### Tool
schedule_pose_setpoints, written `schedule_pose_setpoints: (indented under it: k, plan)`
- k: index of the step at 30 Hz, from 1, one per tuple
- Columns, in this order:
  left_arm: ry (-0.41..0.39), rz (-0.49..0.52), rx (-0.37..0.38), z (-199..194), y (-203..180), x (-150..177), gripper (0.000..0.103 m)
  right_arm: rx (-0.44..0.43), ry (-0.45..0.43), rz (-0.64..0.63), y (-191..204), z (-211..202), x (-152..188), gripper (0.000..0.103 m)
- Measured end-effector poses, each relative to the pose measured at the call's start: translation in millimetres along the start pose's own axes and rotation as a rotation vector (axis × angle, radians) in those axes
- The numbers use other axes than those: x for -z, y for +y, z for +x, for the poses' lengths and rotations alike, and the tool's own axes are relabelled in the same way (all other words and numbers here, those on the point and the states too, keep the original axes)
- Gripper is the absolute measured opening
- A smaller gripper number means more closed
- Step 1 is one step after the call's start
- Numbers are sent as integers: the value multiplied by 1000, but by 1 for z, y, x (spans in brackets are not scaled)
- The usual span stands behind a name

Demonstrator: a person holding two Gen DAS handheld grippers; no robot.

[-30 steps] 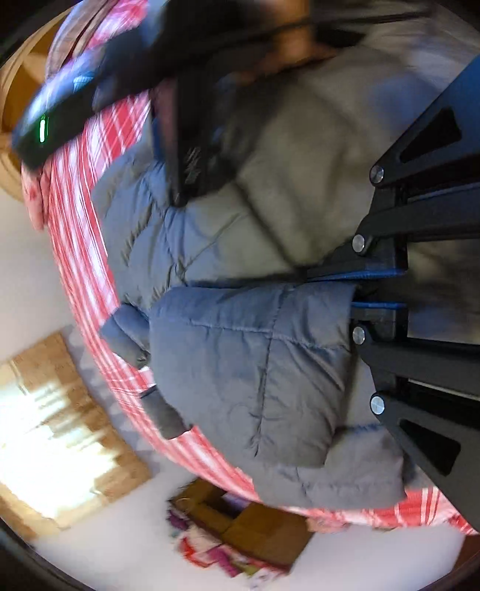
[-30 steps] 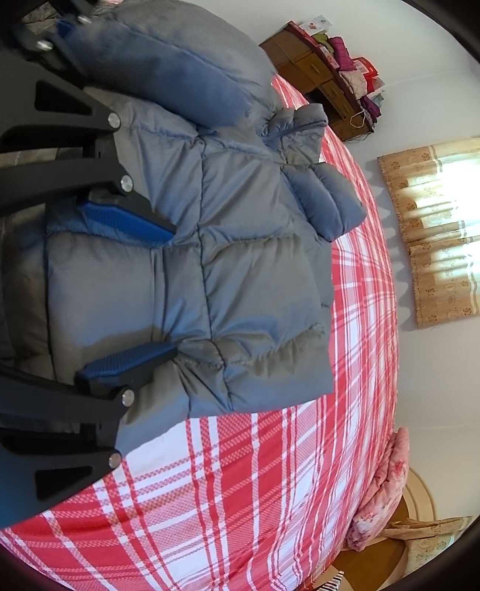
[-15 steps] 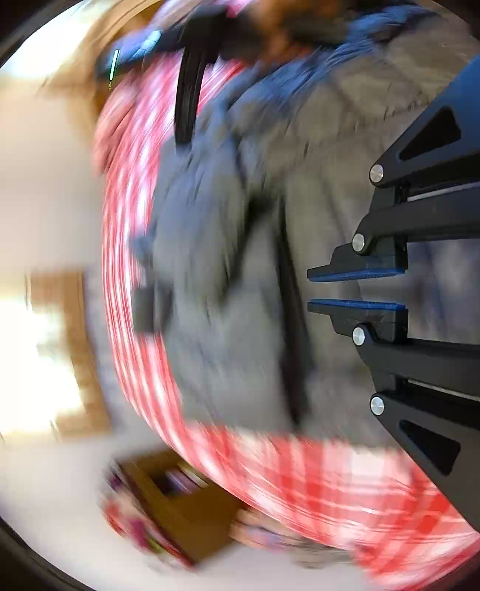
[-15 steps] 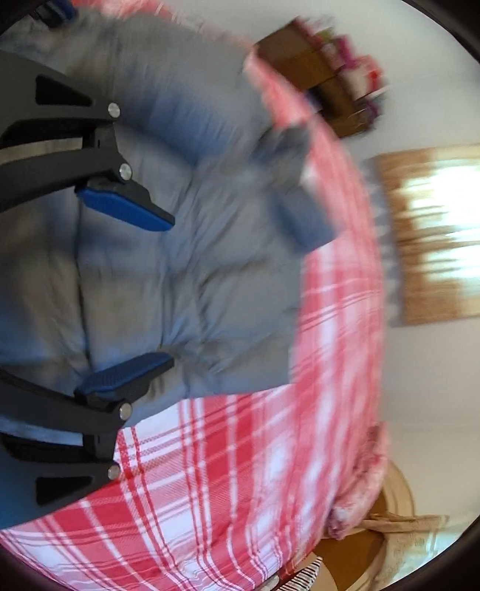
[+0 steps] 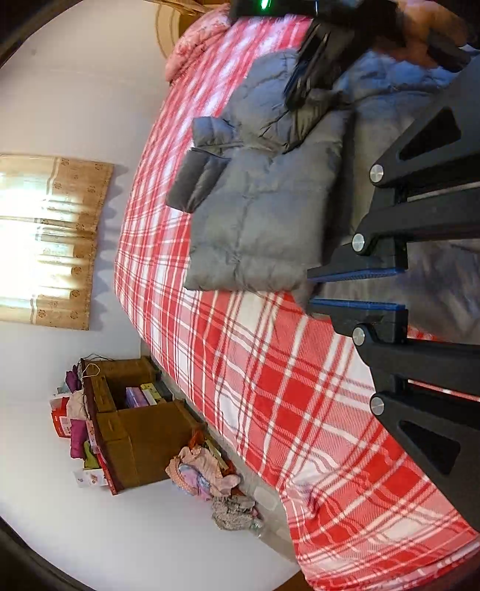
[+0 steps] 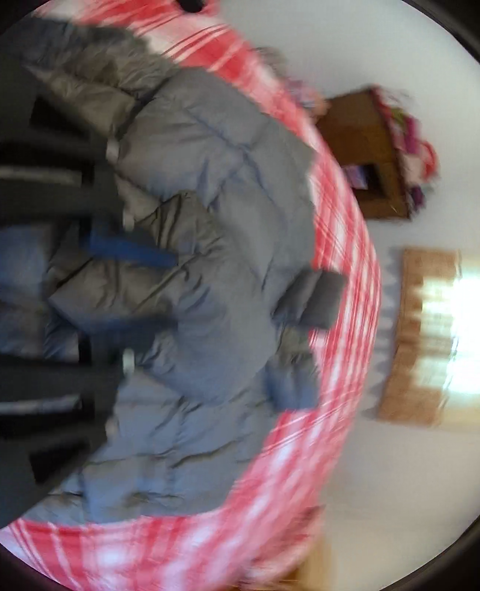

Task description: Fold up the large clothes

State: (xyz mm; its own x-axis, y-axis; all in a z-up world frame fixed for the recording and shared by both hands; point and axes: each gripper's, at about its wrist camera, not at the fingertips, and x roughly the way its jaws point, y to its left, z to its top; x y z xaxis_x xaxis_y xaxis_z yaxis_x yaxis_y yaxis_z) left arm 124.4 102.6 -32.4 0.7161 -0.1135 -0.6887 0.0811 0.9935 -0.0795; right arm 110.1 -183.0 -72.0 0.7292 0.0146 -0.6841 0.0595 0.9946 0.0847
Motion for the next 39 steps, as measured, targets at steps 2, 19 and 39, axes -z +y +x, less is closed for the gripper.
schedule_pose_setpoints:
  k: [2, 19, 39]
  plan:
    - [0, -16, 28, 5, -4, -5, 9, 41, -26, 79, -34, -17, 5, 18]
    - [143, -336, 432, 30, 6, 5, 10, -7, -136, -133, 36, -43, -5, 97]
    - [49, -91, 80, 42, -36, -38, 10, 171, -8, 199, -103, -49, 31, 43]
